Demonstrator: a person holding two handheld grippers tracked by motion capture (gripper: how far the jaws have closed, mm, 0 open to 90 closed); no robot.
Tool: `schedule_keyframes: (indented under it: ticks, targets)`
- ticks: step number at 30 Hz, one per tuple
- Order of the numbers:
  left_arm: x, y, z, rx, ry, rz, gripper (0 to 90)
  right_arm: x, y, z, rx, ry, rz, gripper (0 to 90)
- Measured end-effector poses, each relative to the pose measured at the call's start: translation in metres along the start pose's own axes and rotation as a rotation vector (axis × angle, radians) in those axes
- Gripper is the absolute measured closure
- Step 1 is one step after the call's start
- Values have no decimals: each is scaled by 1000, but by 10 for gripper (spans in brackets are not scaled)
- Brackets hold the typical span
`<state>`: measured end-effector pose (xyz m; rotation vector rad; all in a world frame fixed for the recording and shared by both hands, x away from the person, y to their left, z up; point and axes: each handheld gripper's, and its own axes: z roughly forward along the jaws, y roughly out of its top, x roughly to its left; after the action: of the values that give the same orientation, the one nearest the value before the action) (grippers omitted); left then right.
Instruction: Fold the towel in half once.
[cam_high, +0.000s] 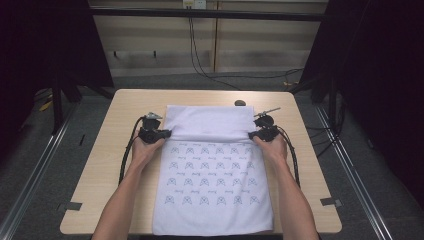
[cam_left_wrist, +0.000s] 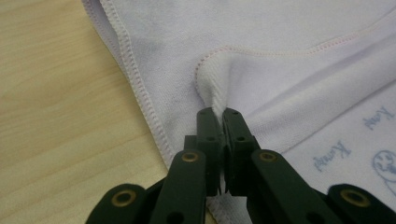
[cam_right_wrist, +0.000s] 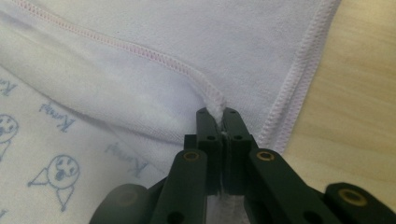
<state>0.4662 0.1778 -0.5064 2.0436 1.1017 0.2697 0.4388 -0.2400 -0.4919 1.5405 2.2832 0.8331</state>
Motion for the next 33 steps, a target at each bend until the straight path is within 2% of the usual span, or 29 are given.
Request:
schedule_keyframes:
  ticks: [1,2,3,4,7,8,10,11,13,14,15,16,17,18,19,20,21,22,23,24,25,26,27,28,29,30,31,32,33]
  targets:
    - [0,1,-2,1,-2,-9,871,-1,0,0,-9,7,-3,883]
    - [0,2,-10,-7,-23,-9,870,-3,-2,-5,-58,42,10,882]
    - [0,2,-10,-7,-23,-9,870,-7,-3,-9,-105,93,30,881]
    - [0,5,-24,-63,-56,-35,869,-11,-3,-15,-154,128,58,880]
    - [-3,16,-51,-147,-99,-20,868,-20,2,-40,-262,179,71,879]
    - [-6,20,-60,-177,-110,-8,868,-21,5,-49,-297,200,63,878]
    - [-16,28,-79,-221,-112,26,867,-19,10,-71,-346,201,32,876]
    - [-21,31,-89,-247,-113,28,866,-18,12,-83,-368,209,26,874]
    - [-28,35,-109,-315,-149,3,866,-15,16,-106,-417,232,13,871]
    - [-33,37,-119,-329,-147,10,867,-14,18,-117,-435,242,3,871]
    - [-33,37,-119,-329,-147,10,867,-12,20,-127,-448,244,-16,871]
    - [-42,42,-138,-354,-161,42,866,-10,22,-138,-457,240,-31,871]
    - [-42,42,-138,-354,-161,42,866,-7,24,-148,-467,242,-46,871]
    - [-51,46,-159,-381,-171,61,866,-4,24,-158,-485,242,-66,871]
    - [-55,46,-168,-388,-174,81,866,-2,24,-167,-504,252,-78,871]
    - [-55,46,-168,-388,-174,81,866,-2,24,-167,-504,252,-78,871]
    - [-60,47,-177,-387,-180,86,865,3,21,-183,-525,267,-98,872]
    - [-63,45,-184,-393,-208,79,865,3,21,-183,-525,267,-98,872]
    - [-69,37,-197,-388,-234,54,865,9,12,-194,-551,297,-105,872]
    - [-69,37,-197,-388,-234,54,865,9,12,-194,-551,297,-105,872]
    - [-78,25,-206,-378,-240,82,865,15,-1,-202,-564,313,-120,873]
    - [-78,25,-206,-378,-240,82,863,15,-1,-202,-564,313,-120,873]
    - [-81,17,-208,-365,-242,86,863,18,-8,-204,-564,323,-130,873]
    - [-84,-1,-209,-353,-278,76,862,24,-23,-207,-561,336,-145,873]
    - [-84,-1,-209,-353,-278,76,861,27,-31,-207,-555,342,-152,873]
    - [-87,-23,-206,-336,-282,75,860,30,-40,-205,-544,353,-157,873]
    - [-87,-23,-206,-336,-282,75,859,32,-49,-204,-528,365,-161,873]
    - [-90,-47,-198,-287,-278,101,858,35,-58,-200,-507,370,-159,873]
    - [-90,-47,-198,-287,-278,101,857,35,-58,-200,-507,370,-159,873]
